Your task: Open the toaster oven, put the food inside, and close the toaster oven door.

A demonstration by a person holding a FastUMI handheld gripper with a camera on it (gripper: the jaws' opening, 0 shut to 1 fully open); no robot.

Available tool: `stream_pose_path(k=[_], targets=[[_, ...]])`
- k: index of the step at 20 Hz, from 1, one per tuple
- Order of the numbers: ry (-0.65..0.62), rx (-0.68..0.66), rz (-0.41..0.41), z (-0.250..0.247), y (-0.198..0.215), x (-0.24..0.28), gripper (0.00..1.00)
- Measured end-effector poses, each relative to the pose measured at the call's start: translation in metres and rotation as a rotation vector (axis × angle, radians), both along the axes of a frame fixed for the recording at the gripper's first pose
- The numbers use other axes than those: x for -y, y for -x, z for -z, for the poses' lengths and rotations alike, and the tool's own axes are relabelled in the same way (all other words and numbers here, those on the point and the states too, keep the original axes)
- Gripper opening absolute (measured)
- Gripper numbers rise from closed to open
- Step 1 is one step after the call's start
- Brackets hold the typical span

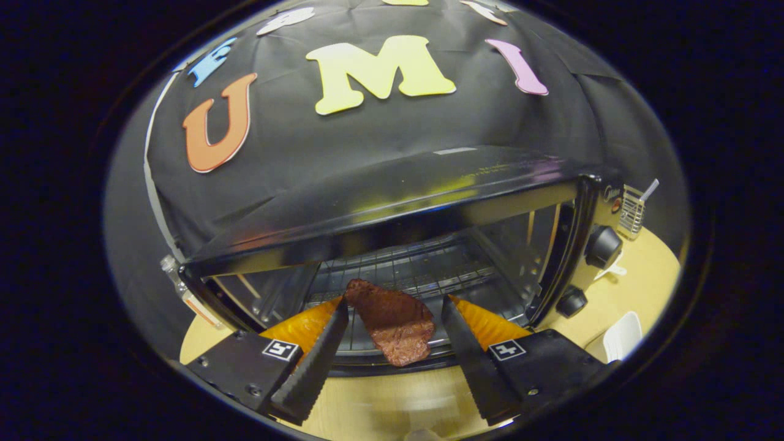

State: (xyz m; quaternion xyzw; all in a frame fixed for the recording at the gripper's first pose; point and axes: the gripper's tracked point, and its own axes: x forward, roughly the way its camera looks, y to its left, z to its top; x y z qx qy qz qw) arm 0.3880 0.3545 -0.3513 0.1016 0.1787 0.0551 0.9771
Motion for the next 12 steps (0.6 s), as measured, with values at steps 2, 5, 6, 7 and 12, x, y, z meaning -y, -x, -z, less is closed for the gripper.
stream_pose_path(k=[2, 5, 6, 7, 12], targets=[[-0.002, -0.004, -0.010, -0.004, 0.010, 0.001, 0.98], [0.000, -0.021, -0.035, -0.011, 0.031, 0.003, 0.98], [0.015, -0.018, -0.044, -0.015, 0.040, 0.005, 0.98], [0.031, -0.010, -0.054, -0.021, 0.047, 0.008, 0.97], [0.103, -0.007, -0.093, -0.037, 0.090, 0.028, 0.98]])
